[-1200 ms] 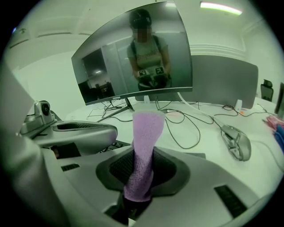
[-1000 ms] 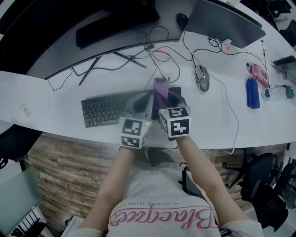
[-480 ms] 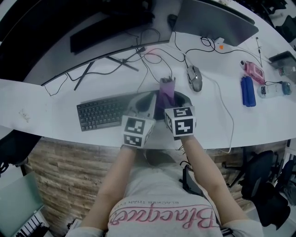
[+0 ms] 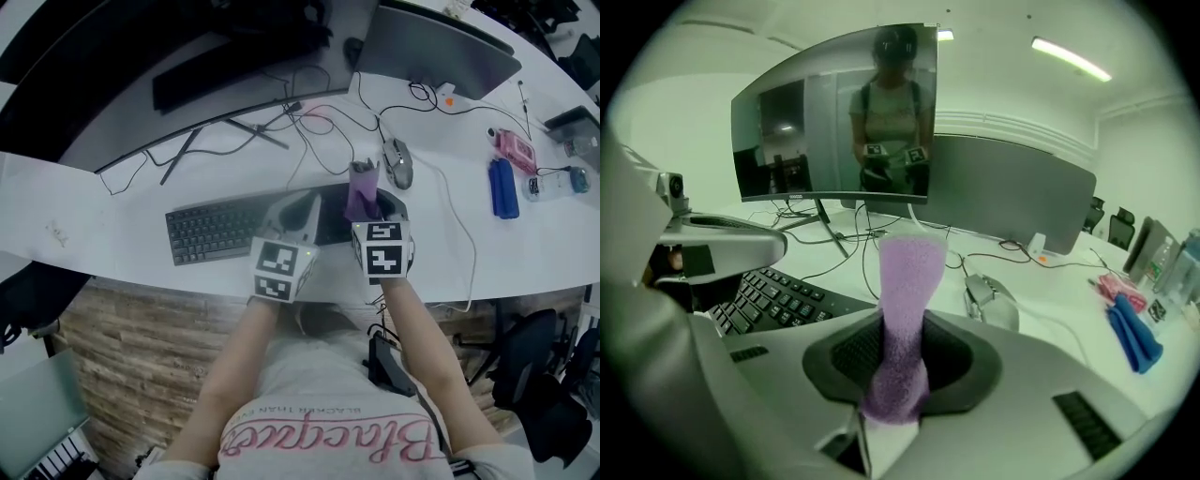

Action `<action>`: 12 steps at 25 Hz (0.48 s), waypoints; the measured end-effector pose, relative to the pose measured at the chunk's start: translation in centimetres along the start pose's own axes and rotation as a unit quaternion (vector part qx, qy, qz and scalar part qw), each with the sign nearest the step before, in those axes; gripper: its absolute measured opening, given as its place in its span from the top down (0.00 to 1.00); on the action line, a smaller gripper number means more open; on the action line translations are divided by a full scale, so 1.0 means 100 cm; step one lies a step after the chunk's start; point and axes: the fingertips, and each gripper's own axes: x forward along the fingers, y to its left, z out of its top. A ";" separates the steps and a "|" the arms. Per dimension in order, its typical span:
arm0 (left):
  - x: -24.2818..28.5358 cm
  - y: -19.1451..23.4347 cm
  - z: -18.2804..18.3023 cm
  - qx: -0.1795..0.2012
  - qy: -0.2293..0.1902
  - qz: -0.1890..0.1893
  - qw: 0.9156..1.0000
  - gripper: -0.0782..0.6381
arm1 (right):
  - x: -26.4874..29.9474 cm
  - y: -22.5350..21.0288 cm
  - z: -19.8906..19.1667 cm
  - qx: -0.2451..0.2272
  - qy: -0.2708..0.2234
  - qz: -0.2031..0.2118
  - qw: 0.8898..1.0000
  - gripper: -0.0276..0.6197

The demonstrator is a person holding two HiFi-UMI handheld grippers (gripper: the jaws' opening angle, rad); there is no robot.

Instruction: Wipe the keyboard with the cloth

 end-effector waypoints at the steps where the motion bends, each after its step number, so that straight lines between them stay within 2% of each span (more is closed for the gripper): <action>1: -0.004 0.002 0.001 0.003 -0.001 0.001 1.000 0.88 | -0.004 0.000 0.001 -0.002 -0.003 -0.004 1.000 0.82; 6: -0.030 0.014 0.009 -0.002 -0.010 0.012 1.000 0.88 | -0.029 0.007 0.014 0.007 -0.024 -0.017 1.000 0.82; 12: -0.068 0.026 0.019 0.000 -0.033 0.021 0.999 0.88 | -0.066 0.042 0.042 0.016 -0.071 -0.004 0.997 0.82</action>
